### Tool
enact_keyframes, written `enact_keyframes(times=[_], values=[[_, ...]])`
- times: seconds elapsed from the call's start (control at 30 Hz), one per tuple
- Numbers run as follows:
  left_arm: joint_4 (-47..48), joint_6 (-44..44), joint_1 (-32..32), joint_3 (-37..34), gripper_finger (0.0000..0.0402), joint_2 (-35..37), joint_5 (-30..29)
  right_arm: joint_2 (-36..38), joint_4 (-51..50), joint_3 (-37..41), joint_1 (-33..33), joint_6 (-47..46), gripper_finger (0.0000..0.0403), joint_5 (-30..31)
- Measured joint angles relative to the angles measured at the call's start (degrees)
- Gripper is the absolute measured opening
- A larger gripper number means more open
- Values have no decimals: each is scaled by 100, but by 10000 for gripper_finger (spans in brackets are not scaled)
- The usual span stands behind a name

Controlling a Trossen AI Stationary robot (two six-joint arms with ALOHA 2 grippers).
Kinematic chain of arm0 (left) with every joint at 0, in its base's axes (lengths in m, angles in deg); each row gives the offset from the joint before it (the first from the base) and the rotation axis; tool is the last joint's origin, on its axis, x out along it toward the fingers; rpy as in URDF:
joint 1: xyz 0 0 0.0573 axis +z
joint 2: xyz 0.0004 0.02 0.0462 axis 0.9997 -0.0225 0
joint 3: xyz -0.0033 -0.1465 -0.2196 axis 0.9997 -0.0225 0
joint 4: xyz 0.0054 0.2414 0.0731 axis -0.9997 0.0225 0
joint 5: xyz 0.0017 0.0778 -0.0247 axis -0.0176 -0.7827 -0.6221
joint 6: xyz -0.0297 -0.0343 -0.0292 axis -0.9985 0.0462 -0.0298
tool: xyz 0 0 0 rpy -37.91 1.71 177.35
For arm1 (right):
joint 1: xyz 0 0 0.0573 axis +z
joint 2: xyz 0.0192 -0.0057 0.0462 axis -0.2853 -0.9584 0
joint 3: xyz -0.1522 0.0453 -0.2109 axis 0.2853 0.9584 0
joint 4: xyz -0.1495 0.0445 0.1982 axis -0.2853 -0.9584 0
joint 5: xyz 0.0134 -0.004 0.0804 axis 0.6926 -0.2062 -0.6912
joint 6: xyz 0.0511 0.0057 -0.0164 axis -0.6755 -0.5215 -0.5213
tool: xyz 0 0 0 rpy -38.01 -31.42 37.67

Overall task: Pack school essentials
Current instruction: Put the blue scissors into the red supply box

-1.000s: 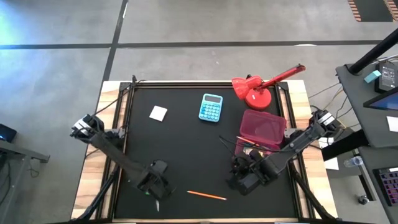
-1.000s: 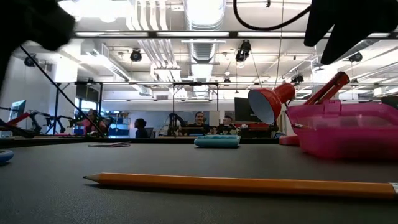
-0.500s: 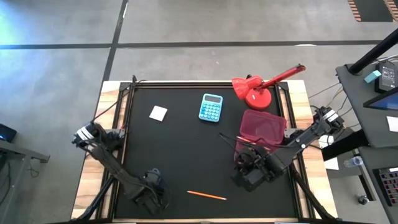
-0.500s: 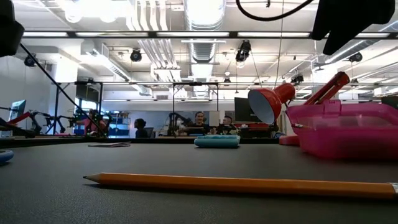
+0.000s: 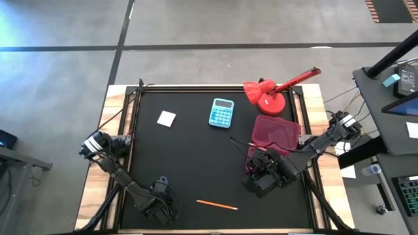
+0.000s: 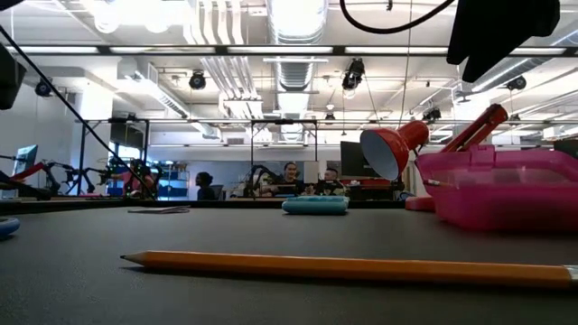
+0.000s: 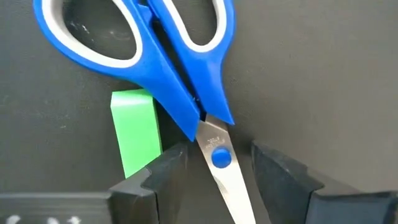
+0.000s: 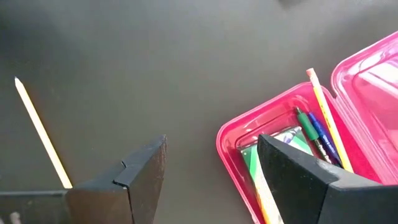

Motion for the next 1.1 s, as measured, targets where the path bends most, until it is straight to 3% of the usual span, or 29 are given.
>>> enact_keyframes(times=[0.1,0.33,0.63,0.77,0.87,1.1], values=[[121,363,31,-12,166,-71,-97,0,-1,0,-14,8,240,-2],[216,2136,127,-39,166,-111,-608,0,0,0,-27,6,240,-2],[67,4870,154,-72,166,-110,-2072,0,22,2,-28,-61,240,-2],[-268,6309,156,-76,166,-114,-2437,0,26,2,-27,-75,240,-2],[-274,6519,179,-87,166,-114,-2553,0,47,2,-28,-132,240,-2],[-297,5527,389,-170,166,-111,-2508,0,76,2,-27,-466,240,7]])
